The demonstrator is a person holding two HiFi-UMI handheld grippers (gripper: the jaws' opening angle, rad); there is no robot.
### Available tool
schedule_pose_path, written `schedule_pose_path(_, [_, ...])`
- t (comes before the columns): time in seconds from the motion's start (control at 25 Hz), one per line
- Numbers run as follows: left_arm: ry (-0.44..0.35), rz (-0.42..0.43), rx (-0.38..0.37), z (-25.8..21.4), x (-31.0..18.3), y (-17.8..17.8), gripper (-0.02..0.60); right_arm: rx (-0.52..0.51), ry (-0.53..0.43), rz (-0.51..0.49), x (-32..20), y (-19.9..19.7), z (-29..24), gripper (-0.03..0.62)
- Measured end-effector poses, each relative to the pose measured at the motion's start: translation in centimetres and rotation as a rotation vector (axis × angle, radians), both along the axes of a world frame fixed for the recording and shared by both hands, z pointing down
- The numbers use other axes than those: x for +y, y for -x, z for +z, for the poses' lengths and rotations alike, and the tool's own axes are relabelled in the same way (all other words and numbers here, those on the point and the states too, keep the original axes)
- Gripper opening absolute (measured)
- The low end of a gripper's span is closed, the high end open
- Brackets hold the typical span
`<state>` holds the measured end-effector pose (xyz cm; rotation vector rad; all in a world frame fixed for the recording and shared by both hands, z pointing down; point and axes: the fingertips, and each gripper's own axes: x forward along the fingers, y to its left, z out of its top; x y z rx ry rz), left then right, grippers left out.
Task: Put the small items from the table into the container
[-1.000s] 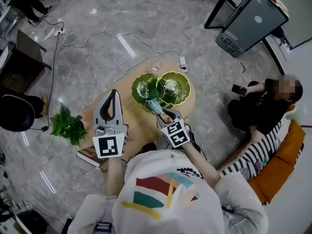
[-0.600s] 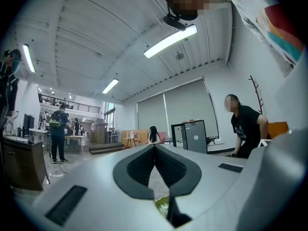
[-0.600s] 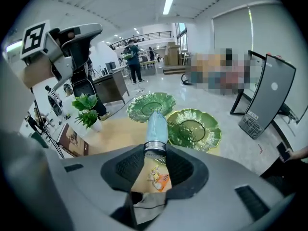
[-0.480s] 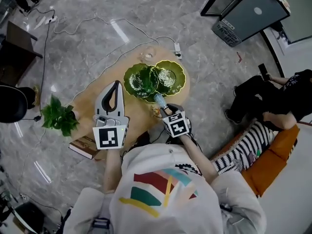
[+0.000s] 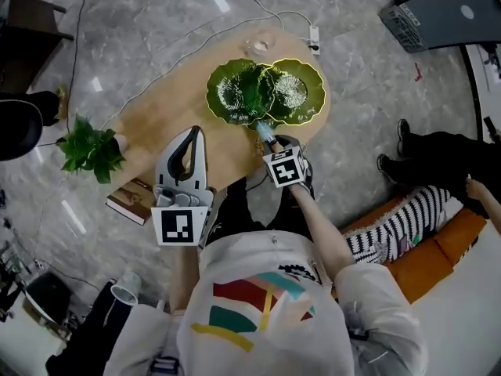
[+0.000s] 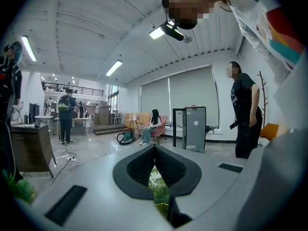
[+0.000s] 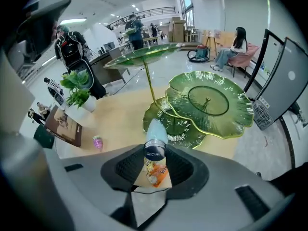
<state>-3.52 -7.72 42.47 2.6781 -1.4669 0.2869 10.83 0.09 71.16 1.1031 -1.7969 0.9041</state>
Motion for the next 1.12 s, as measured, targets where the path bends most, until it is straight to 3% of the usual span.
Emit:
schedule_pose_path(0.28, [0.084, -0.003, -0.022, 3.2, 0.6, -0.2, 0.008, -0.040, 0.062, 0.007, -2.7, 1.7, 4.8, 0.146])
schedule_pose_path(0.44, [0.097, 0.005, -0.038, 3.4, 1.0, -0.7, 0.008, 0.009, -0.047, 0.121, -4.7, 0.2, 5.1, 0.147])
schedule_pose_path(0.48, [0.095, 0.013, -0.047, 3.4, 1.2, -0.8, 0.008, 0.017, -0.078, 0.153, -5.0, 0.0, 5.2, 0.172])
schedule_pose_path(0.52, [0.092, 0.019, -0.056, 3.4, 1.5, -0.7, 0.008, 0.017, -0.094, 0.162, -5.0, 0.3, 5.4, 0.263])
schedule_pose_path(0.72, [0.062, 0.008, -0.057, 2.3, 1.7, -0.4, 0.008, -0.007, -0.120, 0.098, -3.6, 1.8, 4.2, 0.281])
schedule_pose_path(0.96, [-0.028, 0.044, -0.024, -0.7, 0.4, -1.0, 0.008, -0.064, -0.158, 0.193, -2.4, 1.2, 0.0, 0.281])
schedule_pose_path(1.12, [-0.118, 0.084, -0.023, -4.0, -0.6, -2.3, 0.008, -0.072, -0.215, 0.195, -1.7, 0.0, -4.4, 0.279])
